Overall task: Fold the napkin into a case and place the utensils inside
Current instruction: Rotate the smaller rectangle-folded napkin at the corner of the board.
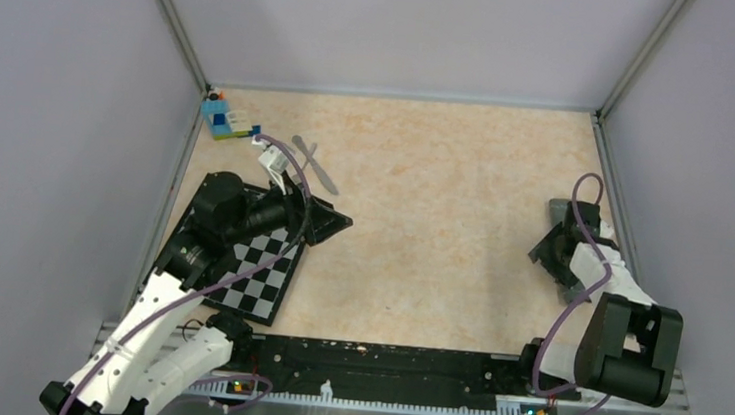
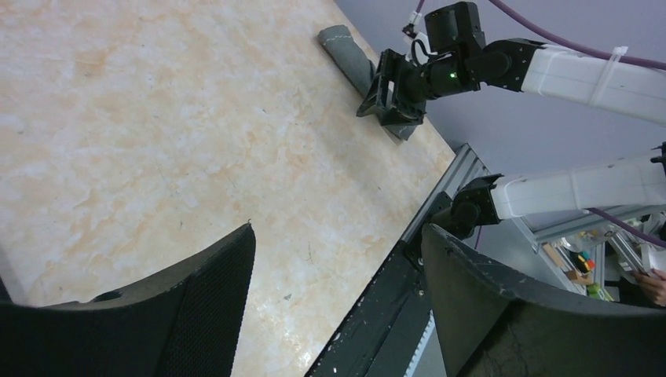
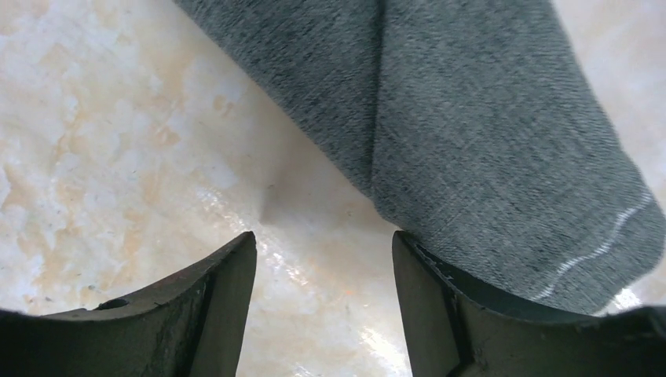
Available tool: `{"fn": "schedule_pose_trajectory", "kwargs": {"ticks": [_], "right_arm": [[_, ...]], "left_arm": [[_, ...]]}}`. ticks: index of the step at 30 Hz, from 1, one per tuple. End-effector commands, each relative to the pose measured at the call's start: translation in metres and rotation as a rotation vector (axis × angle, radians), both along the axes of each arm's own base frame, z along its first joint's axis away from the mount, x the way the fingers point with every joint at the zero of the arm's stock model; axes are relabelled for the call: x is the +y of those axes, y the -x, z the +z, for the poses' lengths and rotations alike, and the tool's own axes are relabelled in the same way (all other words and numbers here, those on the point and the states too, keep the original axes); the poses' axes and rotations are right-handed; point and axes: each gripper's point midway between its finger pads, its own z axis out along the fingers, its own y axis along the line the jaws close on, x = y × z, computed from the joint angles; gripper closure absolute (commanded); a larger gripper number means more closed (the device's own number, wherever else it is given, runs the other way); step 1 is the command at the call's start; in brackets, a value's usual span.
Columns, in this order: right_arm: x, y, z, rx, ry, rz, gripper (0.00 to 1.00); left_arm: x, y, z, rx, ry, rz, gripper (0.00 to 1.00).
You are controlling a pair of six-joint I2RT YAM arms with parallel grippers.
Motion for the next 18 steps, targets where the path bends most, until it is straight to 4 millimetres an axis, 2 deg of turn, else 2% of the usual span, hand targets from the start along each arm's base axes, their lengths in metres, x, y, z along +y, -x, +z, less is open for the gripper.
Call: {"fn": "schedule_pose_trajectory", "kwargs": {"ticks": [1, 3, 4, 8, 10, 12, 14, 15, 18], "right_arm": [[-0.019, -0.019, 0.038, -0.090, 0.119, 0.011, 0.40], [0.009, -0.045, 0.064, -0.170, 0.139, 0.185, 0.39], [0.037, -0.060, 0.078, -0.222, 0.127, 0.304, 0.39], [0.173, -0.114, 0.125, -0.420, 0.033, 0.778, 0.38], [0.240, -0.134, 0.133, -0.487, -0.005, 0.962, 0.38], [0.302, -0.151, 0.124, -0.496, -0.082, 1.088, 0.38], [0.349, -0.173, 0.111, -0.478, -0.128, 1.143, 0.40], [0.373, -0.183, 0.112, -0.484, -0.149, 1.174, 0.40], [0.433, -0.202, 0.093, -0.452, -0.182, 1.237, 0.42]], "left_arm": [[0.008, -0.001, 0.015, -0.047, -0.007, 0.043, 0.17], [0.010, 0.000, 0.017, -0.049, -0.007, 0.056, 0.16], [0.011, 0.000, 0.018, -0.048, -0.007, 0.061, 0.15], [0.020, -0.005, 0.018, -0.055, -0.026, 0.123, 0.12], [0.031, -0.011, 0.017, -0.058, -0.043, 0.203, 0.11], [0.044, -0.013, 0.017, -0.061, -0.061, 0.281, 0.11], [0.058, -0.014, 0.016, -0.059, -0.074, 0.360, 0.10], [0.066, -0.014, 0.016, -0.057, -0.079, 0.402, 0.10], [0.084, -0.011, 0.016, -0.055, -0.076, 0.499, 0.09]]}}
